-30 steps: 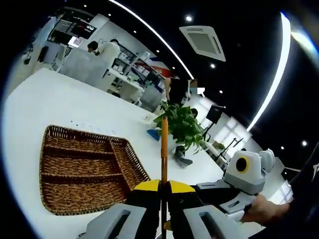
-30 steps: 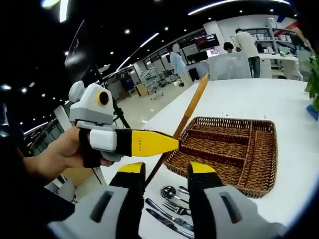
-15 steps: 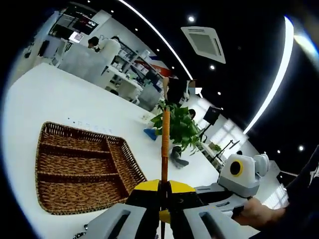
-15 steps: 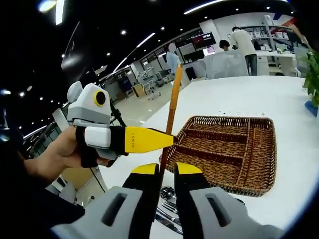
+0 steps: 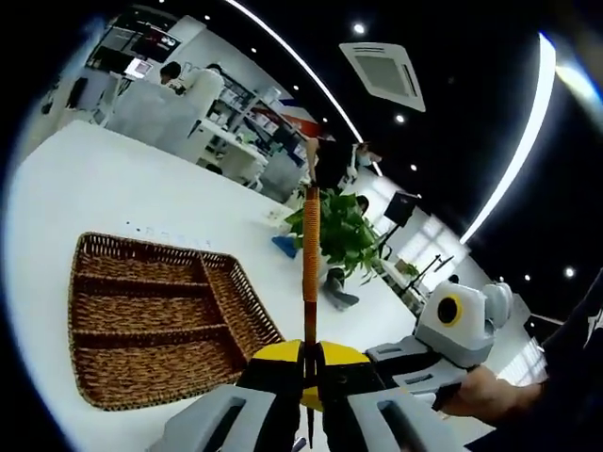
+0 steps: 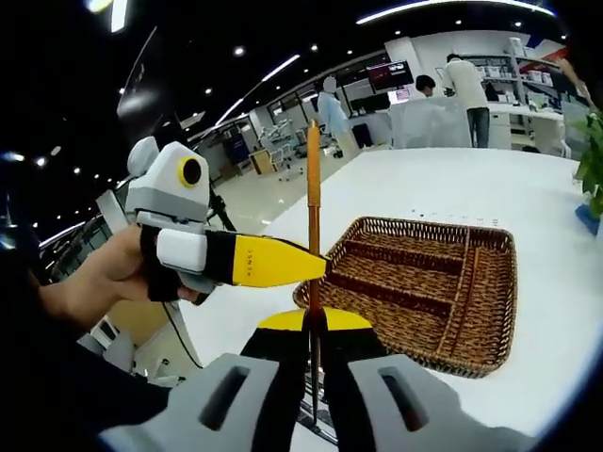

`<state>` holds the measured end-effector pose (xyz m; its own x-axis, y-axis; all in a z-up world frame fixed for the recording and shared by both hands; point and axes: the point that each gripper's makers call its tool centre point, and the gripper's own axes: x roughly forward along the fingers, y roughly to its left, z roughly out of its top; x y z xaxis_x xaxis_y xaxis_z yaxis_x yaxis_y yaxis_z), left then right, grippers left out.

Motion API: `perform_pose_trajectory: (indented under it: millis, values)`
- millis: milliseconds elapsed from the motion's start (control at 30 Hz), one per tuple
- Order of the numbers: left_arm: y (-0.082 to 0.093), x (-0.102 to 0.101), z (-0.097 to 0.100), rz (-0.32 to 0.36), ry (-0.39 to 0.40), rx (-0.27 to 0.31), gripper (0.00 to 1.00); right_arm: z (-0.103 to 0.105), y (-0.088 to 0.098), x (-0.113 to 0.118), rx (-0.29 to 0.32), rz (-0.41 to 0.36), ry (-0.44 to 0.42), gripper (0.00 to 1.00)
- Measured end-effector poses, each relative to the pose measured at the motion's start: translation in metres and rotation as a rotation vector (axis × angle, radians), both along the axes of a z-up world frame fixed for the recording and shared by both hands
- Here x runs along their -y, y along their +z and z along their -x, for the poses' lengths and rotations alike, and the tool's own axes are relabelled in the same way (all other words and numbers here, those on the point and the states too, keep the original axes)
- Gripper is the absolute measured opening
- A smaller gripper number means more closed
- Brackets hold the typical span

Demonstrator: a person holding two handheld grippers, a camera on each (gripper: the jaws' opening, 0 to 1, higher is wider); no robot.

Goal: Arrange the knives, forks, and spoons in their matching storage slots by inserting each utensil handle-first until every utensil is classified and aligned in the correct compartment

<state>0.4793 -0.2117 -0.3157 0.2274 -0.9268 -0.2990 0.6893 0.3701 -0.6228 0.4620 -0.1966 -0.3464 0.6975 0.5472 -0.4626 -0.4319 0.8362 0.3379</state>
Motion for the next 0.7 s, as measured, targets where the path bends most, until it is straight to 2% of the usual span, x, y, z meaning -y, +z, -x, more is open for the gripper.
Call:
perform_pose_trajectory:
  millis: [33, 100, 167, 267, 367, 500, 633, 700]
  values:
    - [-0.001, 0.0, -0.001, -0.018, -0.005, 0.029, 0.05, 0.0, 0.0, 0.0, -0.002, 0.0, 0.001, 0.03]
    - [-0.001, 0.001, 0.001, -0.034, -0.023, 0.04, 0.05, 0.001, -0.001, 0.0, -0.003, 0.014, 0.009, 0.03]
    - [-0.004, -0.001, 0.002, -0.078, -0.053, 0.098, 0.08, 0.0, 0.0, 0.001, 0.0, 0.011, 0.005, 0.03]
    - [-0.003, -0.001, 0.001, -0.086, -0.058, 0.15, 0.16, -0.001, -0.001, 0.004, 0.0, 0.018, 0.002, 0.03]
    - [-0.003, -0.004, 0.001, -0.098, -0.056, 0.174, 0.18, -0.004, -0.008, 0.011, -0.012, 0.029, -0.014, 0.03]
    - [-0.011, -0.016, -0.004, -0.164, -0.042, 0.252, 0.31, -0.007, -0.015, 0.021, -0.026, 0.046, -0.035, 0.03]
    - [-0.021, -0.033, -0.007, -0.226, -0.029, 0.294, 0.42, -0.015, -0.02, 0.037, -0.04, 0.06, -0.08, 0.03]
    - [-0.027, -0.041, -0.006, -0.252, -0.027, 0.297, 0.44, -0.02, -0.022, 0.044, -0.054, 0.047, -0.1, 0.03]
